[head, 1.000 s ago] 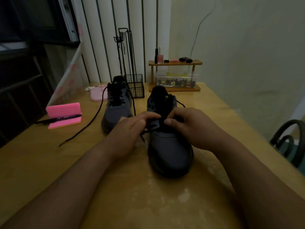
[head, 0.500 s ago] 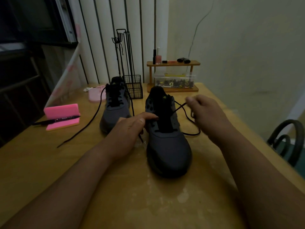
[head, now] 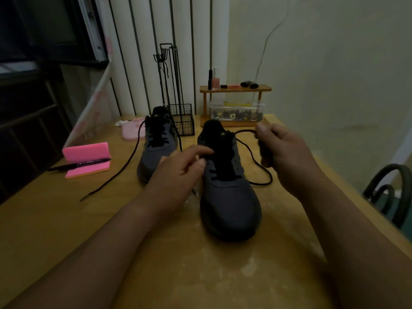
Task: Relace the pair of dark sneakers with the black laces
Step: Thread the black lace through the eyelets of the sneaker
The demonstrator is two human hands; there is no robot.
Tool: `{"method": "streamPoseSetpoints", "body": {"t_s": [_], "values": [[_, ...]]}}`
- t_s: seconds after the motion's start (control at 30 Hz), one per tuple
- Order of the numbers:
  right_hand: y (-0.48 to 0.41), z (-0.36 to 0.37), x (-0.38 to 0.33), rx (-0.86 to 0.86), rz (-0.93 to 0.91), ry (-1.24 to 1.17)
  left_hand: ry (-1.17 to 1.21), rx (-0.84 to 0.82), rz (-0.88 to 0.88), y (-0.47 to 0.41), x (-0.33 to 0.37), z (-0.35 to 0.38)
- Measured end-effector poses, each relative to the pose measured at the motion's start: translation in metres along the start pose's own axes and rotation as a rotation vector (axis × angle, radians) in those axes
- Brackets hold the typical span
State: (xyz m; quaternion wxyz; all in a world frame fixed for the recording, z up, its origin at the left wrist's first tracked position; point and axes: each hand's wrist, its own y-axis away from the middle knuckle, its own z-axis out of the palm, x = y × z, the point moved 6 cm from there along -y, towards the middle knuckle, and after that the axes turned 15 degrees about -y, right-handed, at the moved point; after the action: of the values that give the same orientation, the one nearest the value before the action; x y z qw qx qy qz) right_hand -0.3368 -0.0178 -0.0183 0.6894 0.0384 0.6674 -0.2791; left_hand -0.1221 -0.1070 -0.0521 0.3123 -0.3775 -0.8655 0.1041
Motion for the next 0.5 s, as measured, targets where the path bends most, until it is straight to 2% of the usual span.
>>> {"method": "streamPoseSetpoints", "body": {"t_s": [0.07,0.17,0.27,0.37,0.5], "values": [[0.010,0.024,-0.007,-0.164,-0.018,0.045,0.001,0.053,0.053,-0.007,0.017,-0.007],[0.020,0.055,-0.016,-0.321,-0.073,0.117,0.049,-0.077,0.149,-0.014,0.043,-0.007],[0.018,0.063,-0.028,-0.318,-0.076,0.081,0.319,-0.101,0.057,-0.016,0.040,-0.012],[0.015,0.066,-0.032,-0.288,-0.018,0.080,0.351,-0.043,-0.001,-0.010,0.031,-0.019],[0.013,0.082,-0.027,-0.237,0.037,0.321,0.480,-0.110,-0.044,0.007,0.036,-0.014]]}}
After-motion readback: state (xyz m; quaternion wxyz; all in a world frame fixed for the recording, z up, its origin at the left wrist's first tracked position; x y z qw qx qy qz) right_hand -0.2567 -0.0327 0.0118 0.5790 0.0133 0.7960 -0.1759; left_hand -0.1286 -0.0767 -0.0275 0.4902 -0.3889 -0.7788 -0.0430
